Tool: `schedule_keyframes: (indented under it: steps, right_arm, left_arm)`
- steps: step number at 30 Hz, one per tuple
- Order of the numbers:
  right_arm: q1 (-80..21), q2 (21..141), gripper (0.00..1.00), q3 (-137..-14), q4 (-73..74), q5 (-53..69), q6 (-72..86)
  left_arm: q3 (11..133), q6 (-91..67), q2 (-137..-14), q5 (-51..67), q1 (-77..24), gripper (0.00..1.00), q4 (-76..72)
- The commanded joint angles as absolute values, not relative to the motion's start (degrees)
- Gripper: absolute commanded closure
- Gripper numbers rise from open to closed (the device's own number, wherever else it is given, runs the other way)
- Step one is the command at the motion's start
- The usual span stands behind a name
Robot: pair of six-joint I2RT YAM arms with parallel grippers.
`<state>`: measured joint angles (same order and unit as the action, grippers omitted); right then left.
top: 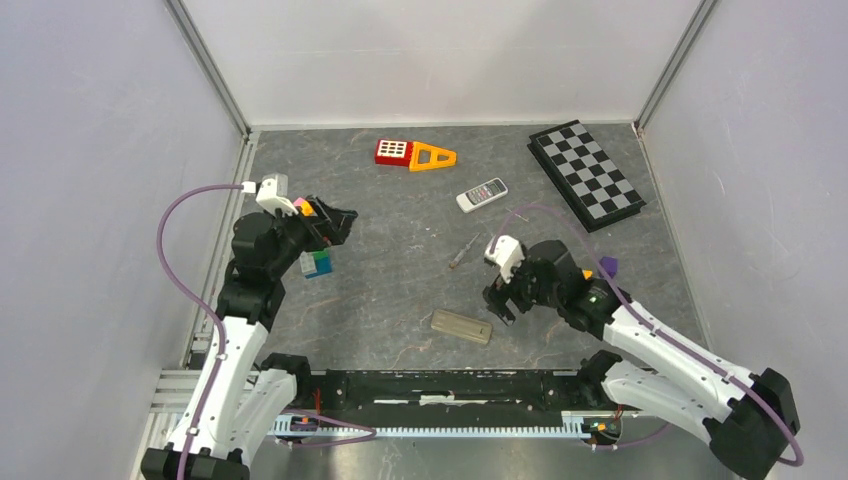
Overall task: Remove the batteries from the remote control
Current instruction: Adjust the remote control at the center of the board.
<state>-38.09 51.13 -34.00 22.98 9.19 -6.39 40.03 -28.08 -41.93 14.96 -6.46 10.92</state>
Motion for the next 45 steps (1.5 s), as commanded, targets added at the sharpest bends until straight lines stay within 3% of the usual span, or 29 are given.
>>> schedule_keyframes:
  steps: [1,12,16,26,45]
  right_arm:
    - [-44.88,50.79,0.06,-32.07,23.78,6.21,-16.4]
    - [-47.88,55.36,0.07,-33.74,22.64,12.64,-16.01]
    - [-49.96,60.47,0.16,-35.32,22.7,8.89,-11.04]
    - [-54.32,62.5,0.05,-38.11,22.86,-4.27,-7.77]
    - [-54.71,71.21,0.09,-37.98,22.49,12.76,-8.61]
  left_arm:
    - [39.25,-30.09,-41.79,18.41,-6.24,0.0,4.95]
    - [38.21,-26.91,-39.96,21.17,-6.25,0.0,4.75]
    - [37.69,-26.21,-39.21,21.8,-6.24,0.0,4.86]
    - [38.02,-24.47,-37.24,22.41,-6.24,0.0,7.79]
    - [37.56,-26.61,-37.76,23.64,-6.24,0.0,9.01]
